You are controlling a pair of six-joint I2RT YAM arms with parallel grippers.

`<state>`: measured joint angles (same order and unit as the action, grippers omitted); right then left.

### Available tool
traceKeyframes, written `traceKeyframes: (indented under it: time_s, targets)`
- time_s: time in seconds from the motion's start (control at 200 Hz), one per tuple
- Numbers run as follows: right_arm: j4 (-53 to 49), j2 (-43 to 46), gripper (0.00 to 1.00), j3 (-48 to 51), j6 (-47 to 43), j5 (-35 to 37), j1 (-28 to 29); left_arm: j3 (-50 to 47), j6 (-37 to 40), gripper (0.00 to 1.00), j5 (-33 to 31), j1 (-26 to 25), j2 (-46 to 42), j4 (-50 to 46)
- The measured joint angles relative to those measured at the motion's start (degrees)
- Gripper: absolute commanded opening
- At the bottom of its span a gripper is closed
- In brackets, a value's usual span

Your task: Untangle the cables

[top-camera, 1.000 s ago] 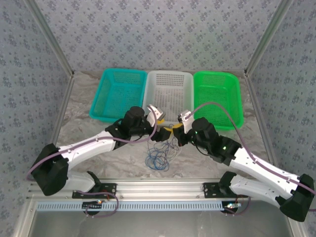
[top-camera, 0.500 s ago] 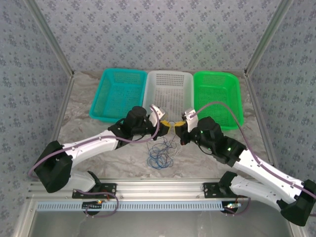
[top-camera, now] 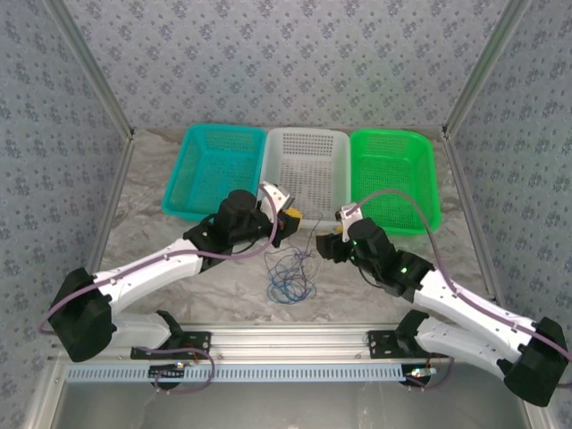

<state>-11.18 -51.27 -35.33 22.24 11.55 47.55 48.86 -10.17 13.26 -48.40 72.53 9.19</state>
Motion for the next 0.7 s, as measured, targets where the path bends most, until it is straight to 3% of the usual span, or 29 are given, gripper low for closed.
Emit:
traceKeyframes:
  time_s: [0.145,0.39,0.7]
  targets:
    - [4.0,-3.3,0.83,0.9,0.5,0.8,1.9,0.9,-1.9,0.15,0.2,0.0,-0.2,0.0]
    - [6.6,-9.5,0.74,0.4,1.0,3.0,2.5,0.0,-3.2,0.2,-0.7,-0.1,-1.9,-0.3]
    - [0.7,-10.3,0.75,1.8,6.6,8.6,0.3,-7.7,-5.4,0.69,-5.7,-0.1,-7.1,-2.1]
